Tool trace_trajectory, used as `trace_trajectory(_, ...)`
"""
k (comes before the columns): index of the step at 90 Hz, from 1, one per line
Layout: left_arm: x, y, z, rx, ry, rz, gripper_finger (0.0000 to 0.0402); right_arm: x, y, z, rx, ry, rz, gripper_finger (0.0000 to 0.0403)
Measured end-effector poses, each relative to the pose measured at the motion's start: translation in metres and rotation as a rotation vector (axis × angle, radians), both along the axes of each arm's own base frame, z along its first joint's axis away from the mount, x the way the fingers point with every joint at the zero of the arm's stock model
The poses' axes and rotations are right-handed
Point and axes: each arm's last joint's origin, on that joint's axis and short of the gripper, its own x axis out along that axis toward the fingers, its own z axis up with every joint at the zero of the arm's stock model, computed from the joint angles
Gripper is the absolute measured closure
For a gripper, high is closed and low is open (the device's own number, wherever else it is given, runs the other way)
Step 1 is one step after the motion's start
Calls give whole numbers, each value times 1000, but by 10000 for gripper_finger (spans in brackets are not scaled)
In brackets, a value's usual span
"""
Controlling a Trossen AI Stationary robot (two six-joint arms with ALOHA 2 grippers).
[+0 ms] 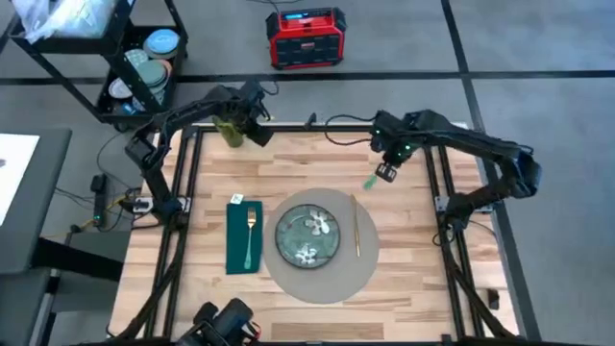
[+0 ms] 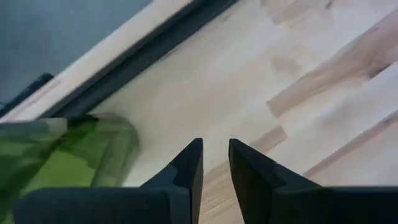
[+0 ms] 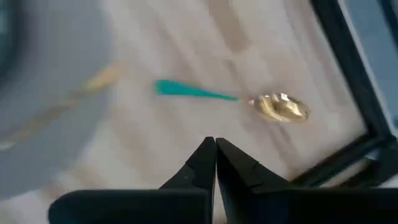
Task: Set table place
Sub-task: Put the green spoon on the gray table mat
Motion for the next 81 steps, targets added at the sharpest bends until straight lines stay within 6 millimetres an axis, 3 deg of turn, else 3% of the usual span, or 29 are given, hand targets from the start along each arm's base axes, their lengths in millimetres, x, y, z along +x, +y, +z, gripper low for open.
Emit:
trace_trajectory(17,4,-1,1,15,-11,-27,340,-11,-68,-53,83,48,-227,341)
trace_trajectory(37,3,-3,0,-18,-8,-44,340,-38,-127,-83,169,98,-388,258)
trace_trajectory(57,2,-5,0,-35,1,-44,340,-51,-144,-101,283,98,-465,195)
trace_trajectory(81,4,-7,0,-36,-2,-38,340,-49,-150,-123,339,131,-444,196)
